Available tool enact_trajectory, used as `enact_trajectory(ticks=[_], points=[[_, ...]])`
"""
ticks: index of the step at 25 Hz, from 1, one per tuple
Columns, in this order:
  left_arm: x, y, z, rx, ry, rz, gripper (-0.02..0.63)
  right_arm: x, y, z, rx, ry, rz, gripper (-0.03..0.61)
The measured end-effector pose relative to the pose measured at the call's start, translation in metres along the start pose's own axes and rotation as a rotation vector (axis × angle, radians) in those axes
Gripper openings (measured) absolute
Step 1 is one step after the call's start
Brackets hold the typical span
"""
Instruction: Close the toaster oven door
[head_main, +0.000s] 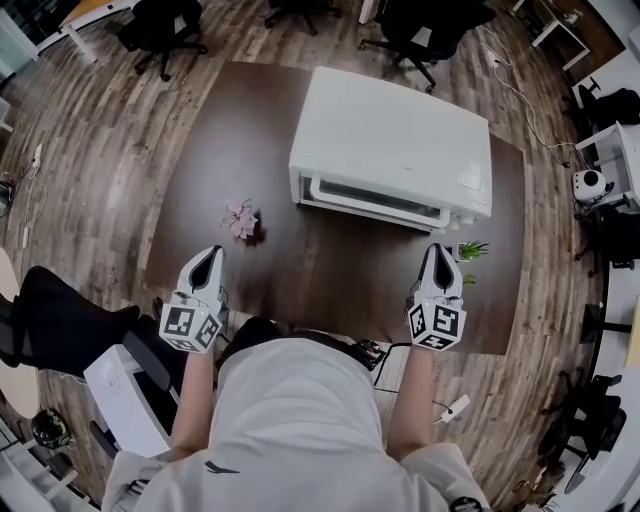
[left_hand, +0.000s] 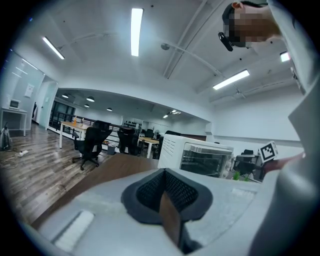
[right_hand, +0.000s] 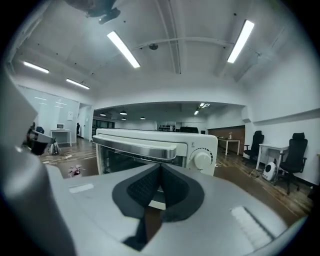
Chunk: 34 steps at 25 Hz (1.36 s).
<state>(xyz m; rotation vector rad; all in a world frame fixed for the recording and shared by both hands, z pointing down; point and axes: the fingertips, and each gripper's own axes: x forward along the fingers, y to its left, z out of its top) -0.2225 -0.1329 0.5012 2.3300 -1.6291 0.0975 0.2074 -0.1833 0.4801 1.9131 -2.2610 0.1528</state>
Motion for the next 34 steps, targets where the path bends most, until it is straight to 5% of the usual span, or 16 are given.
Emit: enact_trajectory(ticks=[10,34], points=[[0.021,-0.024,0.004,0.050,0.003,-0.102,0.005,-0.041,0.062,-0.005,-0.108,-0.012,0.055,0.000],[0.022,-0.022,0.012,0.050,-0.018,-0.113,0.005,-0.059,0.052,0.011,-0.106,-0.049,0.032,0.000]])
